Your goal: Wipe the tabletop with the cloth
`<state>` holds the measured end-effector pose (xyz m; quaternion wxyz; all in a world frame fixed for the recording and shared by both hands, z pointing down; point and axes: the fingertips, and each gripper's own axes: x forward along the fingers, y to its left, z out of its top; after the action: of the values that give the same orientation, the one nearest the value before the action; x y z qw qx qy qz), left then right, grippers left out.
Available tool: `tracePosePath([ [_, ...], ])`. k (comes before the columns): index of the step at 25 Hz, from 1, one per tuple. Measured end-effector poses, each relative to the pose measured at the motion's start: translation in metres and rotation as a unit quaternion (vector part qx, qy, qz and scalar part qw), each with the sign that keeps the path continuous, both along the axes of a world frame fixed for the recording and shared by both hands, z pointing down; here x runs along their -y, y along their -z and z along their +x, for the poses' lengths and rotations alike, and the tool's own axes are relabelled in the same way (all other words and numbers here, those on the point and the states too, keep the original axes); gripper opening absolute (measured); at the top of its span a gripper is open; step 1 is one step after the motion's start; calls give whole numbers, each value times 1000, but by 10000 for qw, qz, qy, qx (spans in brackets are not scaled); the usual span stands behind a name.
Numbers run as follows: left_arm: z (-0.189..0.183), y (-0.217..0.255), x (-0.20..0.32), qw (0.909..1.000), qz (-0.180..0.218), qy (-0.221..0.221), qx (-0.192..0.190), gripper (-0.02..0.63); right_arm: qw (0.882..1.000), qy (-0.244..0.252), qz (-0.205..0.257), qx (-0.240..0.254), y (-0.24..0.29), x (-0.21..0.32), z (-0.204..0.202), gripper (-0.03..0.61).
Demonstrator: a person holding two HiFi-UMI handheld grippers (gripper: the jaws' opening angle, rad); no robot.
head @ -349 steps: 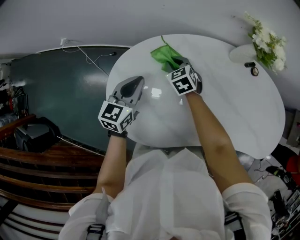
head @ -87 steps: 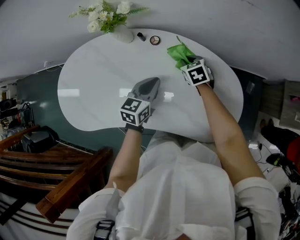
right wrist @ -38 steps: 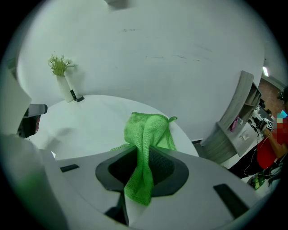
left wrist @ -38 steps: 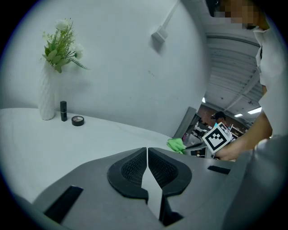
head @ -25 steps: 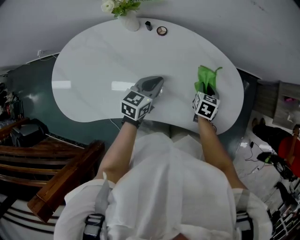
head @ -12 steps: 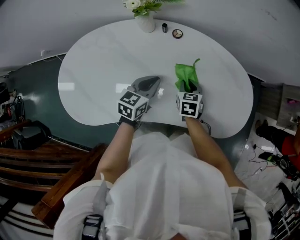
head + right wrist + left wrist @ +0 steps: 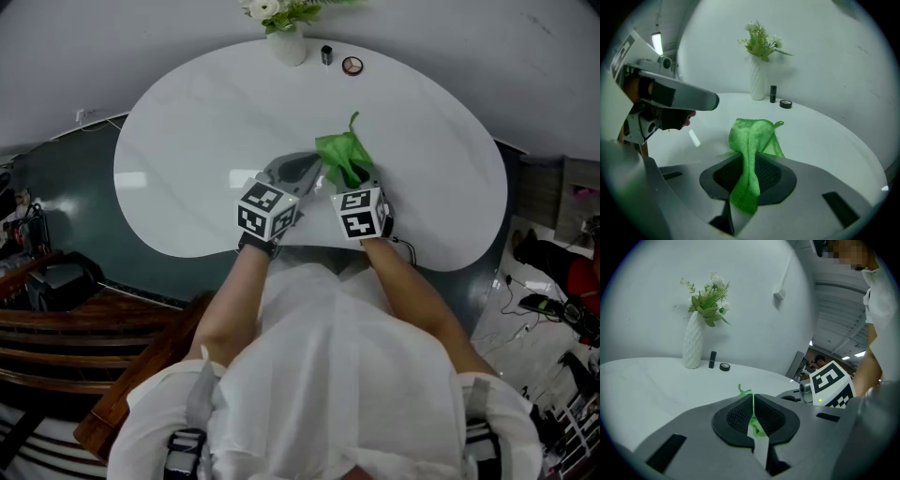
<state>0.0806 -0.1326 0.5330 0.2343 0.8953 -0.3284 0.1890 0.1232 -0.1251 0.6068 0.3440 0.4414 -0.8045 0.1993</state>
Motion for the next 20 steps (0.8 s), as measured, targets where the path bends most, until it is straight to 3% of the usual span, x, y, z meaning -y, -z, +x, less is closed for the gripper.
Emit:
tracePosePath([
  [5, 22, -6, -3, 9997, -94, -207, -23, 21, 9977, 671, -31, -43, 0, -22, 0, 69],
  [11, 62, -9, -11, 9995, -213, -212, -117, 21, 9927, 1198, 46, -129, -5, -60, 34, 69],
  [20, 147, -6, -26, 9994, -189, -268, -127, 21, 9965, 840, -43, -30, -9, -78, 137, 69],
])
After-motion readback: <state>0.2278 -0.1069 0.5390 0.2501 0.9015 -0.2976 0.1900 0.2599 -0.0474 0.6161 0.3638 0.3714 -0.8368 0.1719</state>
